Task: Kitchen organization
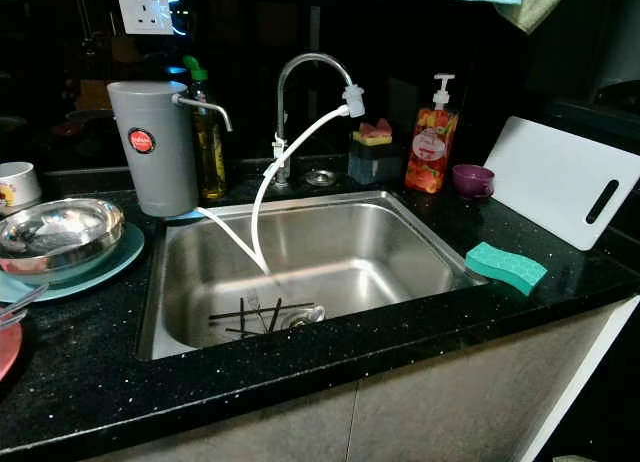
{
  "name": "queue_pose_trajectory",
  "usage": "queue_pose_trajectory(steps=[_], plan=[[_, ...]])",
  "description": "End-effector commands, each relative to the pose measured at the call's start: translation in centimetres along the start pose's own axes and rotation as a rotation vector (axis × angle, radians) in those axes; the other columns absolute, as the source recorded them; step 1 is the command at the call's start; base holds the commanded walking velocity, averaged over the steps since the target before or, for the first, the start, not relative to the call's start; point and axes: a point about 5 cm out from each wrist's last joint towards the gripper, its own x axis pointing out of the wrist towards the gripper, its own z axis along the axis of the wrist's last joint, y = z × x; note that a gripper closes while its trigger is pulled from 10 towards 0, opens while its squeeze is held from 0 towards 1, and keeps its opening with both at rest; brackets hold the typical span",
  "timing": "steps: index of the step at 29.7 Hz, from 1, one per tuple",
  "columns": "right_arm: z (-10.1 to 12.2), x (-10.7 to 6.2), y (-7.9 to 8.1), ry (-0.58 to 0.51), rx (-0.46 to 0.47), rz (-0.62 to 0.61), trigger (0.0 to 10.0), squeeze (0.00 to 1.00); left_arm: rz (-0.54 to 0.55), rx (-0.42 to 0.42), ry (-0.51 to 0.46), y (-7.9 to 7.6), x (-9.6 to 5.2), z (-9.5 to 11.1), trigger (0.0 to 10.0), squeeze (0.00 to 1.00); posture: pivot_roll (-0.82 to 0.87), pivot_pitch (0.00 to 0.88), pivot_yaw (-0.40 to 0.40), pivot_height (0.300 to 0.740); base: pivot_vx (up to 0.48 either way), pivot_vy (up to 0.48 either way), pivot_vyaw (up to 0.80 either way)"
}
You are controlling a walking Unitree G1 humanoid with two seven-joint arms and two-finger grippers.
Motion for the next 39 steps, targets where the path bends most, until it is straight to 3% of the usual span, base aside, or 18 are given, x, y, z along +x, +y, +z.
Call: queue_pose_trajectory(steps=[1,39], plan=[[-0.56,-0.11,-0.09,0.023,-0.006,-0.004,10.0,0.0,-0.004,0.006,0.022,-0.09,-0.07,-0.4,10.0,0.0,0.05,0.012,-0.072,0.74,0.0,0.0,0.0],[-0.46,-0.09,-0.17,0.023,-0.016,-0.005,10.0,0.0,-0.008,0.008,0.019,-0.29,-0.01,-0.27,10.0,0.0,0.04,0.006,-0.075,0.74,0.0,0.0,0.0]])
